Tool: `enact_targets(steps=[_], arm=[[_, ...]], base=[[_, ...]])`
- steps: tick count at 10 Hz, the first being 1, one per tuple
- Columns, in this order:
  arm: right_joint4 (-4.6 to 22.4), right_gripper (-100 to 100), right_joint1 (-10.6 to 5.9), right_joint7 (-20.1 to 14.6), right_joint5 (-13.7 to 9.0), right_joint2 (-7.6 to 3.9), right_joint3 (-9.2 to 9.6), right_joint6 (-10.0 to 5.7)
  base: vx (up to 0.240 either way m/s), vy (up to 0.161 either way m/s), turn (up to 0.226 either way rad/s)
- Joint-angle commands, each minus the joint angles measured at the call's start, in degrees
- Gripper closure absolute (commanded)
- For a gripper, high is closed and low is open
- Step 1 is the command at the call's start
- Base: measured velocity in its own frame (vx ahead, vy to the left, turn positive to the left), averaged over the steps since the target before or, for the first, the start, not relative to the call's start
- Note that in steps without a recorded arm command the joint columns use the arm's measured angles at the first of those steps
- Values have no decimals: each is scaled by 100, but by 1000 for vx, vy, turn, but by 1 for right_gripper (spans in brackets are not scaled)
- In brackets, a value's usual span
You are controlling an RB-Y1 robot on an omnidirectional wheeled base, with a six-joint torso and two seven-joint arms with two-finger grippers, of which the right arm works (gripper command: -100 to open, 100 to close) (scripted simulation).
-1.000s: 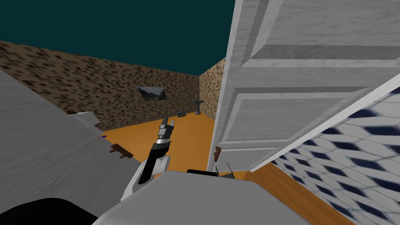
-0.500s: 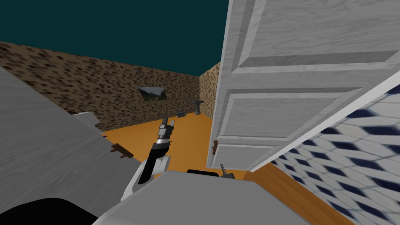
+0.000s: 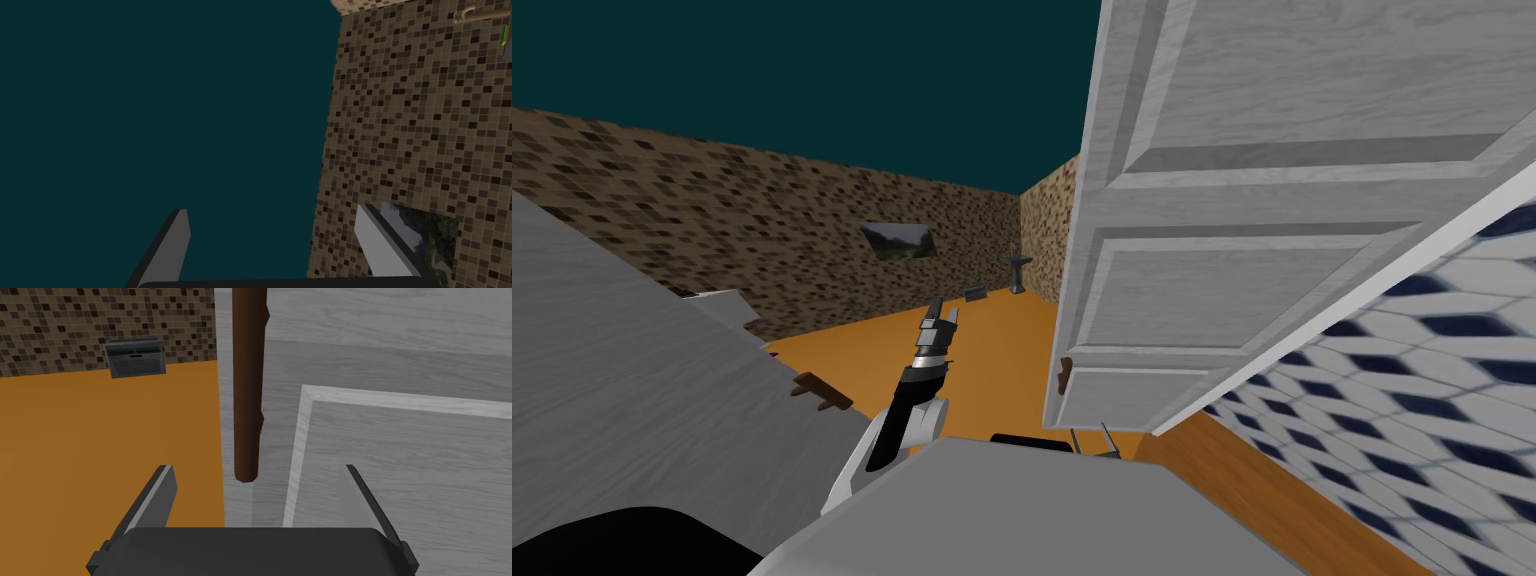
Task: Push the door open
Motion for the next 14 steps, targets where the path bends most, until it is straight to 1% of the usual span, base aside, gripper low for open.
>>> enact_targets(steps=[1,3,4,5,6,7,8,9,10,11,12,13,14], arm=[[70,-100,15,119,-209,78,-37,44],[87,-100,63,211,-392,342,-62,73],[90,-100,72,228,-426,422,-66,78],[74,-100,67,207,-393,361,-60,65],[70,-100,35,210,-395,177,-74,30],[66,-100,1,207,-392,71,-88,-5],[63,-100,-25,206,-389,35,-99,-31],[61,-100,-52,204,-386,37,-111,-59],[58,-100,-79,202,-383,74,-122,-86],[55,-100,-103,201,-381,143,-132,-111],[52,-100,-133,199,-378,281,-144,-142],[51,-100,-146,198,-377,367,-150,-155],[24,-100,-123,195,-374,309,-139,-155]], base=[[-30,110,-66],[0,100,-57],[-3,73,-25],[-4,29,-6],[88,4,7],[198,3,19],[231,8,16],[203,27,13],[192,27,-6],[202,9,15],[197,14,14],[170,14,6],[72,5,2]])
